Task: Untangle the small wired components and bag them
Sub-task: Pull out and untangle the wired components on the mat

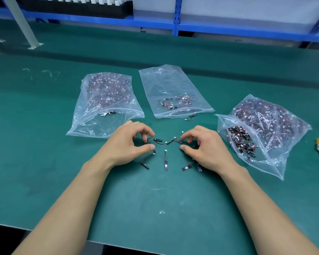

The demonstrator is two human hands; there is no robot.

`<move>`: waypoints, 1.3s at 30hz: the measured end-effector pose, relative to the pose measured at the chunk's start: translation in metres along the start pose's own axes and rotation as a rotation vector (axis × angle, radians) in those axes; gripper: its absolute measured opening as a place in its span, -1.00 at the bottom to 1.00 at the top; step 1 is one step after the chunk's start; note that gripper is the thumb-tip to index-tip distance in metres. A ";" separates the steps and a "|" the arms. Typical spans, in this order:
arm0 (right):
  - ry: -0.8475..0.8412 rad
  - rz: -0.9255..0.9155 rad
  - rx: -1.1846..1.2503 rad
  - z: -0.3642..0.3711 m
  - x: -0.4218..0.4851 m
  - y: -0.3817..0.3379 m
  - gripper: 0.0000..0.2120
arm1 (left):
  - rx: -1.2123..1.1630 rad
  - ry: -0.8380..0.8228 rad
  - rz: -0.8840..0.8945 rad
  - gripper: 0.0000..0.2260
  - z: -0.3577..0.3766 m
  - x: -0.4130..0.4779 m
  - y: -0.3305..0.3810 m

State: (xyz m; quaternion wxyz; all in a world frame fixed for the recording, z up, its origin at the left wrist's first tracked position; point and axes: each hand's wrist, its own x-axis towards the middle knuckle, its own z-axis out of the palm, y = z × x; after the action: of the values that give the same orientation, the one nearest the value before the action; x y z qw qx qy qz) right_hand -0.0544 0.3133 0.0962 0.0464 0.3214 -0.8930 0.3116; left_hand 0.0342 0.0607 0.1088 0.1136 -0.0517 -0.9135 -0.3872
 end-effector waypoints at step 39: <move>0.334 0.301 0.399 -0.019 0.001 0.012 -0.81 | 0.110 -0.111 0.059 -0.86 0.007 -0.004 -0.004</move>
State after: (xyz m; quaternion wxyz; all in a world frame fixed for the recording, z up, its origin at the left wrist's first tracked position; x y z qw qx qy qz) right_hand -0.0651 0.3315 0.1056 0.0818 0.1326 -0.8319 0.5327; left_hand 0.0360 0.0630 0.1005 0.0767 -0.0935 -0.9365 -0.3293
